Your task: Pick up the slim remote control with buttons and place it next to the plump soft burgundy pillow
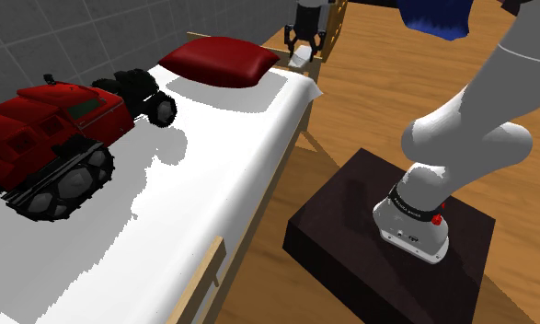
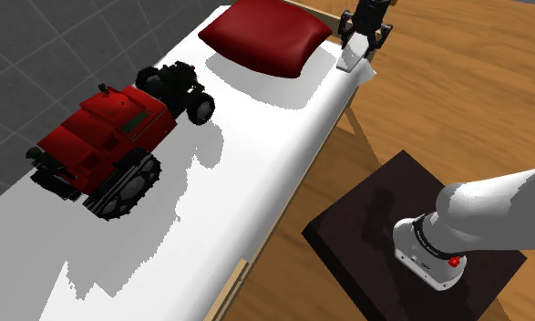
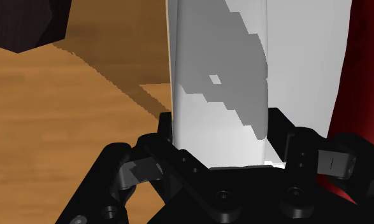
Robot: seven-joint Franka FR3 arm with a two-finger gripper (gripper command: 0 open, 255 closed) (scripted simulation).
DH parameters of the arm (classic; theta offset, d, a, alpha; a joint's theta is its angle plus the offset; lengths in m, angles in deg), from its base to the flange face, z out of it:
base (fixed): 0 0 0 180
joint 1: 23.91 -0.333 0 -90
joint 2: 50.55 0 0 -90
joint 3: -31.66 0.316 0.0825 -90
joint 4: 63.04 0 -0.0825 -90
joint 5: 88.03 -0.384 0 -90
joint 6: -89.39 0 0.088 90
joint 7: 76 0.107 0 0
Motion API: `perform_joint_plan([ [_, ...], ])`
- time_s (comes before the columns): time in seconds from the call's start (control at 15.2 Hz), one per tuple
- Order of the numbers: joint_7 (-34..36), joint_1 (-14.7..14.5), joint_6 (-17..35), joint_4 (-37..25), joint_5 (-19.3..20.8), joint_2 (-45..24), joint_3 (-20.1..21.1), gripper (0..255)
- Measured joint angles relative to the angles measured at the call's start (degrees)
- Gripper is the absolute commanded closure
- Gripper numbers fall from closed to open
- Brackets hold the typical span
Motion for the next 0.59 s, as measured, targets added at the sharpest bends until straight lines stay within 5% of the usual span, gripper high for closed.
perform_joint_plan([
  [0.59,0.8,-0.2,6.4,4.7,1.3,-2.0,0.0,255],
])
